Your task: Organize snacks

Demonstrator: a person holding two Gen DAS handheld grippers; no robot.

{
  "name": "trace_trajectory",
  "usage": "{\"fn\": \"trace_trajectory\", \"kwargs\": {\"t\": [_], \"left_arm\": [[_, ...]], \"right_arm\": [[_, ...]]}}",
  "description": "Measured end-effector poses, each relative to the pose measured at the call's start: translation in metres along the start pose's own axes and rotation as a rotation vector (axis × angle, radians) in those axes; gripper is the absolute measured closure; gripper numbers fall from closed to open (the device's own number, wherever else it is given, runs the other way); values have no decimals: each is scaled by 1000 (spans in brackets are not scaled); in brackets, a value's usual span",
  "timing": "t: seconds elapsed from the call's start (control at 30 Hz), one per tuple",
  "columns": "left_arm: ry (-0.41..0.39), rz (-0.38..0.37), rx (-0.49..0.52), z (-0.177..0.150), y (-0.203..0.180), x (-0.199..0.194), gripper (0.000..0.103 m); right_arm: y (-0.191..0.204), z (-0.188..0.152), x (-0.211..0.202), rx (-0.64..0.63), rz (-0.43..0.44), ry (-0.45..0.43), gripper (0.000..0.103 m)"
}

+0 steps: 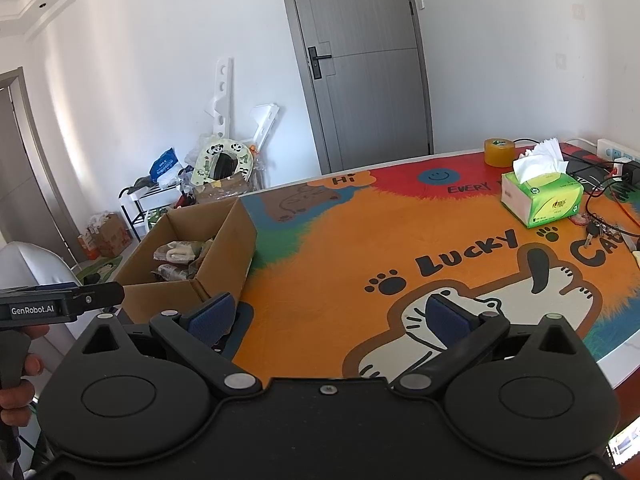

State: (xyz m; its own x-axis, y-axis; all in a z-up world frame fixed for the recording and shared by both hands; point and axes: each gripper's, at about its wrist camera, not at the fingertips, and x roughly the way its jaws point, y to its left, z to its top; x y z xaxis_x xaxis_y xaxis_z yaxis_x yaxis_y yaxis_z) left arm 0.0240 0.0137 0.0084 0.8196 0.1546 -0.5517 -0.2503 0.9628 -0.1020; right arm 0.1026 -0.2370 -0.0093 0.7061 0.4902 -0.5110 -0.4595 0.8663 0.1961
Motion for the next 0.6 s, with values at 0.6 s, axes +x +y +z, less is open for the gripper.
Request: {"fn": "trace_trajectory", "kwargs": {"t": [0.6], "left_arm": [[-12, -8, 5, 1, -2, -4, 0]], "right_arm": [[0, 0, 0, 0, -3, 0, 0]]}}
